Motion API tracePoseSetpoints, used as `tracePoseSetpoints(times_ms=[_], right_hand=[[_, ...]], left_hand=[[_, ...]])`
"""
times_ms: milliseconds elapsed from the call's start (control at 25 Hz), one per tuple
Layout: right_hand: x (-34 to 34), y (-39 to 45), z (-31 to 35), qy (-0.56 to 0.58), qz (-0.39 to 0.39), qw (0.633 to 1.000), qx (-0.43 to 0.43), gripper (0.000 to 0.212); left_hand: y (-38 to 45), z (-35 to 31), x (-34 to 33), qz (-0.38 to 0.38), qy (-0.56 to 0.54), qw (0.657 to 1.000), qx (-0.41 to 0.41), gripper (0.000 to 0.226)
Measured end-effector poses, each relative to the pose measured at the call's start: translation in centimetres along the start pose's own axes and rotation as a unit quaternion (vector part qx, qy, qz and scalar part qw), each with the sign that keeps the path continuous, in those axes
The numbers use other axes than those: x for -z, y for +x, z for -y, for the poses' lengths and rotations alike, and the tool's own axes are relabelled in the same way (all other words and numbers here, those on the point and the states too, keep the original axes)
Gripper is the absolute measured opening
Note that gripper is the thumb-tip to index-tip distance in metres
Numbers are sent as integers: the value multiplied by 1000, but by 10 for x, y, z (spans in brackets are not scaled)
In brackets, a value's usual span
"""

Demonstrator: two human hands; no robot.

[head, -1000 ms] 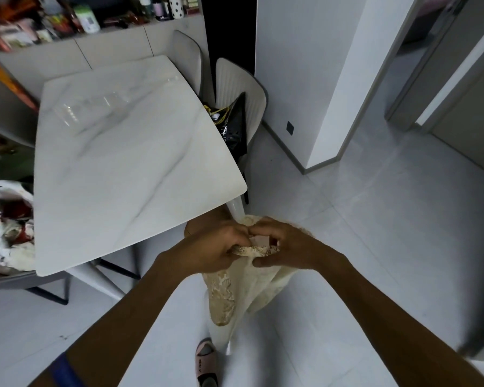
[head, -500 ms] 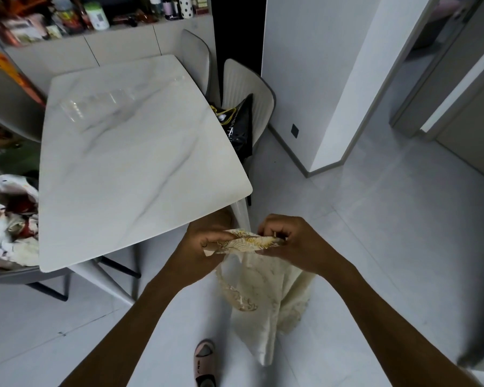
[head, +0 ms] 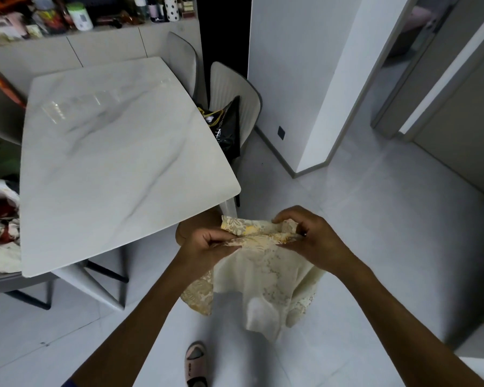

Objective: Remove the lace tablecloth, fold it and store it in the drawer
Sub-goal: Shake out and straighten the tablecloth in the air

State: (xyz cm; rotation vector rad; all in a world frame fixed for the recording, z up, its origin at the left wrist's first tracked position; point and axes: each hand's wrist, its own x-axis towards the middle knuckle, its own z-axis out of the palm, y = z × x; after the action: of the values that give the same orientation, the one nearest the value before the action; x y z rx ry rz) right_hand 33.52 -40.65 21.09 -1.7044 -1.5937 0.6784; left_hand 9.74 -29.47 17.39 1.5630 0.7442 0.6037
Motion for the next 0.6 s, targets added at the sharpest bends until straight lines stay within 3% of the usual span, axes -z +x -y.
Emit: tracePoseSetpoints(times_ms=[80,200,320,400,520,600], right_hand=[[-3,-8,-4,5,-68,998,4,24],[6,-18,-9,95,-86,990,-63,24],[27,-27,-13,111,-109,984,-89,30],[41,-32,-18,113,-118,981,-105,30],[58,-36,-28,47,-55,985,-154,25],[54,-38,-26,-83,27,983,-162,20]], left_hand=[[1,2,4,-15,70,997,-17,34],[-4,8,10,-34,160,986,-33,26],[-16,20,18,-64,163,984,-30,35],[-20,24,22,-105,135,985,-37,26],[-17,13,21,-98,109,987,-70,14],[-13,1,14,-51,125,986,-99,15]])
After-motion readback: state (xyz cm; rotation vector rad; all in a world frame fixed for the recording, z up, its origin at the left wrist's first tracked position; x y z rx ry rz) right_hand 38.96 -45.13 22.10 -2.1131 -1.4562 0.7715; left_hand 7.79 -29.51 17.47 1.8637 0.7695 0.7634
